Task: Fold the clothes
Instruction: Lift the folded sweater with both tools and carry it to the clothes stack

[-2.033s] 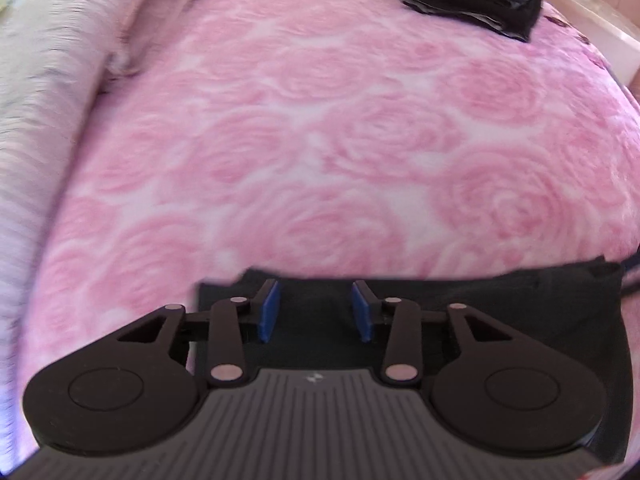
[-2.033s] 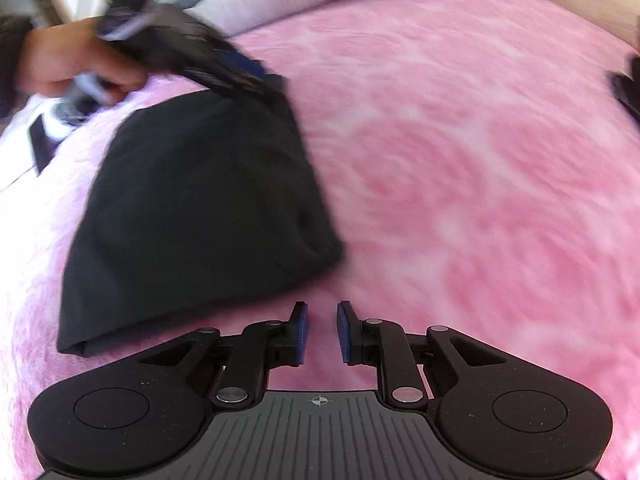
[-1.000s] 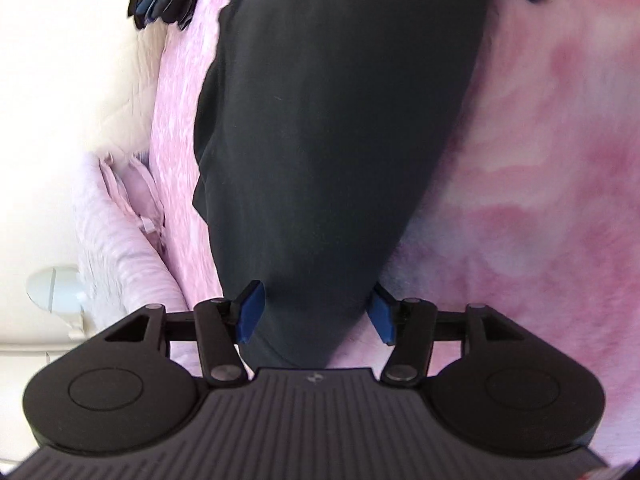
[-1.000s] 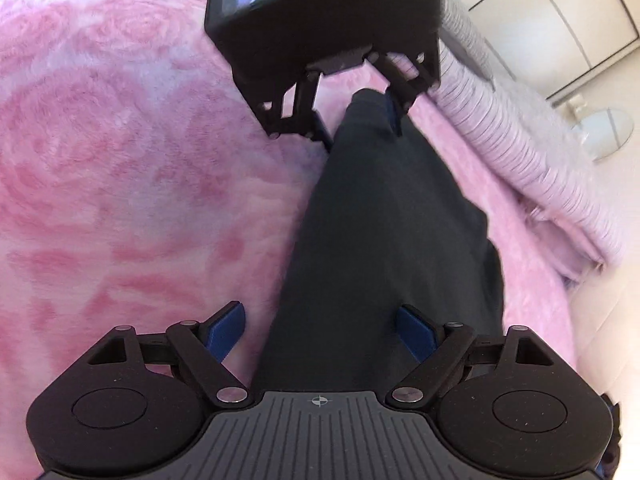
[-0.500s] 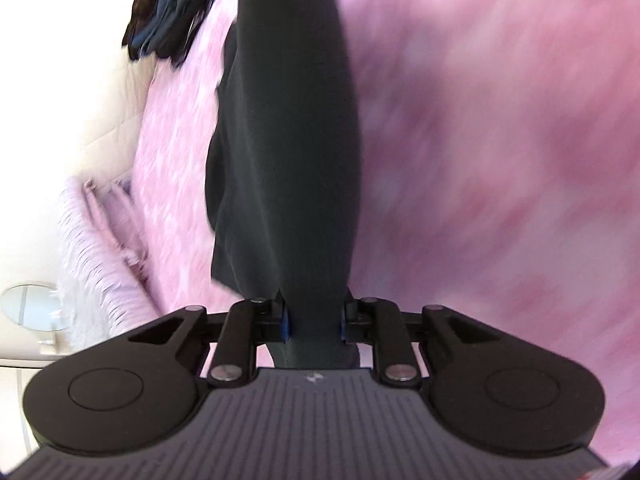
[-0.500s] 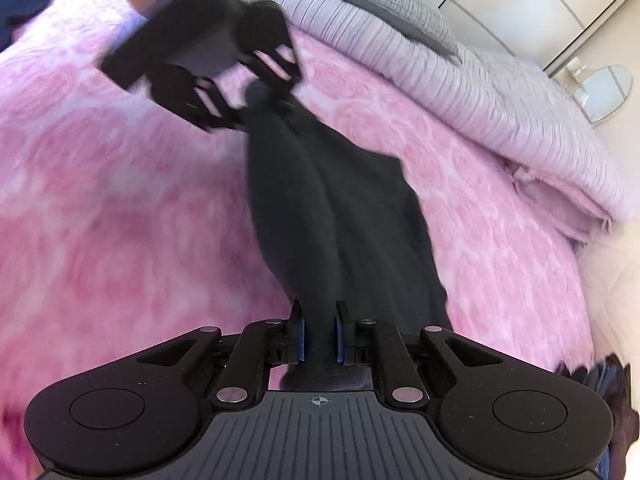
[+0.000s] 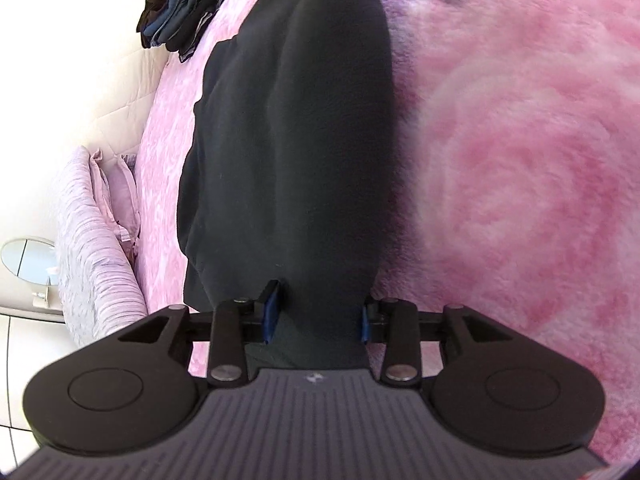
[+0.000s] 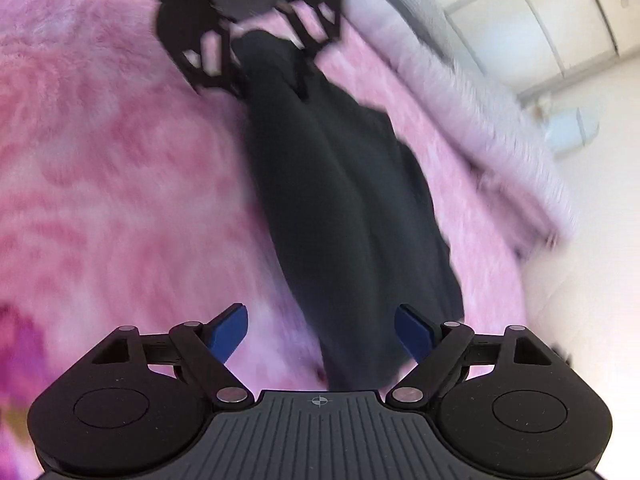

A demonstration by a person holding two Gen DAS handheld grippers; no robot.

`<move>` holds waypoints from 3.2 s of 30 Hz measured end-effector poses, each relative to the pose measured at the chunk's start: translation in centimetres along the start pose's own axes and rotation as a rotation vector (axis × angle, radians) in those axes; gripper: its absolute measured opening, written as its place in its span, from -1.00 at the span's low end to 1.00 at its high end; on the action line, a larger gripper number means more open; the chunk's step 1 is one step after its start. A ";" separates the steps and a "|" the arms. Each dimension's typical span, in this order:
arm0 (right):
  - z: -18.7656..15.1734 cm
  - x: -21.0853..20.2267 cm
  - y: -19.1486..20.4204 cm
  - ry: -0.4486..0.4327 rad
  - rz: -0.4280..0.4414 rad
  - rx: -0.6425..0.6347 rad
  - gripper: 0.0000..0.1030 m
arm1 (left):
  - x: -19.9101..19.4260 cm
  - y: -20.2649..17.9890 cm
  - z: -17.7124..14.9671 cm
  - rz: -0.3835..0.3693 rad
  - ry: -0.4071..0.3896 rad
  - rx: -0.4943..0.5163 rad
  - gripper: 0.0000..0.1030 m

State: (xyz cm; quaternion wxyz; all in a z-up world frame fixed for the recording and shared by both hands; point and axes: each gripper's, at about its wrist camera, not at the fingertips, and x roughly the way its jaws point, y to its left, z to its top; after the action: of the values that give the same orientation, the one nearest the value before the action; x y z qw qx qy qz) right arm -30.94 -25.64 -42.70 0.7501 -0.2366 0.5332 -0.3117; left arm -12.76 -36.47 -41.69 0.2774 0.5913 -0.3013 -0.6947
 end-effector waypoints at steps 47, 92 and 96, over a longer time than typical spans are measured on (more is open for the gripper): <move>-3.0 -17.4 -21.8 -0.024 -0.007 0.137 -0.63 | -16.1 18.5 15.4 -0.077 -0.025 0.001 -0.75; -47.7 11.5 -63.8 -0.056 0.056 -0.062 -0.63 | 31.1 38.8 59.9 0.017 0.216 -0.226 -0.66; -50.5 11.2 -61.2 -0.105 0.041 -0.117 -0.62 | 30.9 36.8 59.8 0.062 0.214 -0.216 -0.56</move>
State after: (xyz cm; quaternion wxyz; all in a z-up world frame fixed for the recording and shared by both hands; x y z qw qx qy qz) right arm -89.31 -77.37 -24.08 0.7682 -0.2853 0.5149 -0.2518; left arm -75.38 -78.39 -27.29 0.3912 0.6189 -0.2119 -0.6472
